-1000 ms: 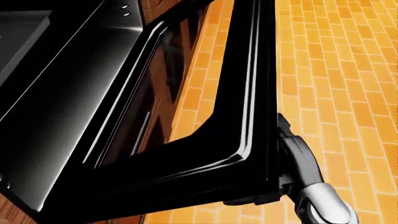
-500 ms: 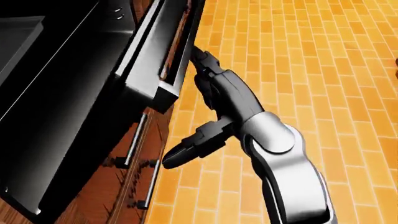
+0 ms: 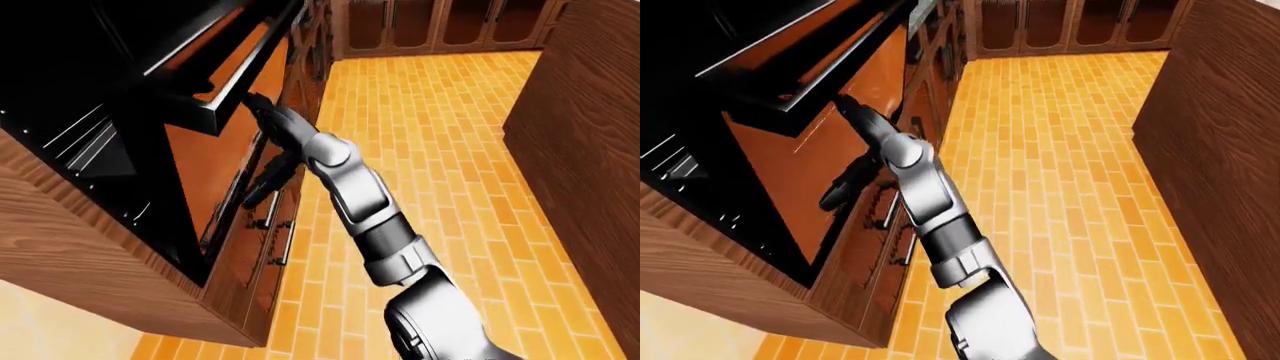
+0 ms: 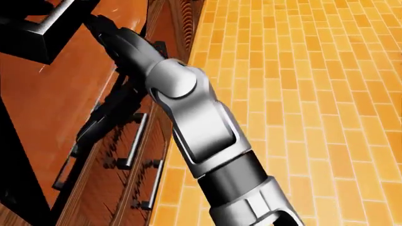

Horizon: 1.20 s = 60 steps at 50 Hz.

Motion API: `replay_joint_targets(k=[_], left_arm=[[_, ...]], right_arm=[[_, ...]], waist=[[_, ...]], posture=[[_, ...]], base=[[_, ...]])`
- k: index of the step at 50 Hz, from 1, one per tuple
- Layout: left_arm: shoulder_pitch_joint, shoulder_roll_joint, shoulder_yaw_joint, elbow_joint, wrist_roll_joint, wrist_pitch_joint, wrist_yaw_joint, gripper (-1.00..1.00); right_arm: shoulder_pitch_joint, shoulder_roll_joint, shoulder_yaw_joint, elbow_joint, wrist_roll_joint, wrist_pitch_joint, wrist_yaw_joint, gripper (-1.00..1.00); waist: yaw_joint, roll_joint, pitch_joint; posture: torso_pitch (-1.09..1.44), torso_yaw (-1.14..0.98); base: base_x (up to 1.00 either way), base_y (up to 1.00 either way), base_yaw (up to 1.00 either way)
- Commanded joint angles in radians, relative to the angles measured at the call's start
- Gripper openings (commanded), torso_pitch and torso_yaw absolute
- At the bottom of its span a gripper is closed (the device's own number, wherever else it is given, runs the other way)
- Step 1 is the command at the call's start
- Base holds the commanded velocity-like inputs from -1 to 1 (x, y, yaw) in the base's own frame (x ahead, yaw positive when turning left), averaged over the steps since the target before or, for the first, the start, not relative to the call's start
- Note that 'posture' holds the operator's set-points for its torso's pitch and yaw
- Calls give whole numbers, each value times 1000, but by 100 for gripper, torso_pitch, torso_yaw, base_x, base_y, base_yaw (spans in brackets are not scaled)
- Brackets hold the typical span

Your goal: Close the oven door.

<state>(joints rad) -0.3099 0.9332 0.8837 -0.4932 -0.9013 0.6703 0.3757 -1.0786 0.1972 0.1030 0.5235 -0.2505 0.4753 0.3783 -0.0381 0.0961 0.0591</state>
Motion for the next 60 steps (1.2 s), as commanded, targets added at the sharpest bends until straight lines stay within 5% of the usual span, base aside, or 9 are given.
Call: replay_joint_targets(k=[1, 11, 31, 60], left_arm=[[-15, 29, 22, -11, 0, -25, -3, 100], [-2, 43, 48, -1, -13, -27, -7, 100], [13, 45, 68, 5, -23, -30, -12, 100], [32, 54, 102, 20, -30, -33, -24, 100]], right_arm=[[-65, 36, 13, -8, 7, -55, -8, 100], [-216, 158, 32, 238, -25, -178, -43, 100], [-283, 295, 36, 405, -104, -252, -74, 100], [-403, 339, -6, 594, -75, -316, -128, 100]], waist=[[0, 12, -25], [-6, 25, -25], [-12, 44, -21], [-11, 53, -21]], posture=[[0, 0], [0, 0], [0, 0], [0, 0]], base=[[0, 0, 0], [0, 0, 0], [0, 0, 0], [0, 0, 0]])
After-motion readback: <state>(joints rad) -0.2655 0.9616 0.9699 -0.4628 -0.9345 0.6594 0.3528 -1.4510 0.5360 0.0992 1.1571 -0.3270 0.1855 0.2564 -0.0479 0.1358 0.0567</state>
